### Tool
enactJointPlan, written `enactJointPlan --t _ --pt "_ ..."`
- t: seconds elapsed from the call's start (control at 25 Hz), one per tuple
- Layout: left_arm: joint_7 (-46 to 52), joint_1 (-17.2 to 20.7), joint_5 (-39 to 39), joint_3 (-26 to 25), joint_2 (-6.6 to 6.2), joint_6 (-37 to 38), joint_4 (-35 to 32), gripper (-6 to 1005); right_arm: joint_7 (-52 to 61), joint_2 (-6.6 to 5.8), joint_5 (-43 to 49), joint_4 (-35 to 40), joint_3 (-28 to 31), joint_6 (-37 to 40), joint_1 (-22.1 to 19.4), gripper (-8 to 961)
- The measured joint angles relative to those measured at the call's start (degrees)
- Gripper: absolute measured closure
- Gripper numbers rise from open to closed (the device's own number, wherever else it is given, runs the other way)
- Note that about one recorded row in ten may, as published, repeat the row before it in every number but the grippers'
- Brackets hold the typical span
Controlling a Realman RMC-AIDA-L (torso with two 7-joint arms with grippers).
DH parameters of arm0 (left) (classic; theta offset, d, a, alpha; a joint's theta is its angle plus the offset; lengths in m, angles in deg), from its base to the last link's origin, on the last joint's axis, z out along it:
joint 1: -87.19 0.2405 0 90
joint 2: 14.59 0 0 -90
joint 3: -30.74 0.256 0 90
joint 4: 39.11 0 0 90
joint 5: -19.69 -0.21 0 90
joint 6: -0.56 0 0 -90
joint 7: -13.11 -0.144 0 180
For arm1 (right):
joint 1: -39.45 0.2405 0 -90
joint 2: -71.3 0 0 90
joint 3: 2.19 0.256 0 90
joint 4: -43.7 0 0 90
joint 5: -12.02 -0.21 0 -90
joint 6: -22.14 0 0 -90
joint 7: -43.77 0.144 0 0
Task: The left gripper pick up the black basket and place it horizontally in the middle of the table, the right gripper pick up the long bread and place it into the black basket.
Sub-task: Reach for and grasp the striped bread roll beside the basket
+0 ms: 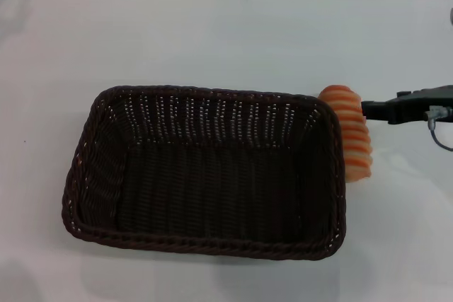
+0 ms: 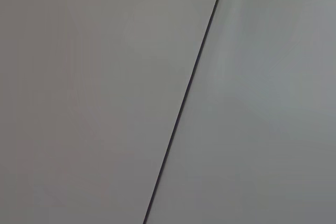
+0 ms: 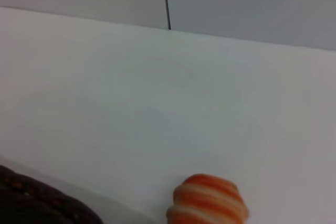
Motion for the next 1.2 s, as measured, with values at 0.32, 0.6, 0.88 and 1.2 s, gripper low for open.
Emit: enactJointPlan --t 0.32,0.6,0.88,1.2 --pt "-0.2 -0.1 -0.1 0.0 -0.35 0.3 0.1 499 -2.6 -0.05 -4.3 3.1 1.6 -0.9 1.7 312" --pt "-0.2 0.2 -0.1 0.3 -0.22 0.3 0.0 499 -3.8 0.01 -4.5 7.2 1.7 -1.2 4.1 311" --pt "-0.3 0.3 -0.2 0.6 -0.11 0.2 0.1 499 -6.6 -0.16 -6.7 10.5 1.8 -1.7 5.8 311" --pt "-0.3 0.1 -0.3 0.7 0.06 -0.2 0.1 499 -8.8 -0.2 -6.9 11.7 3.2 -3.1 7.1 311"
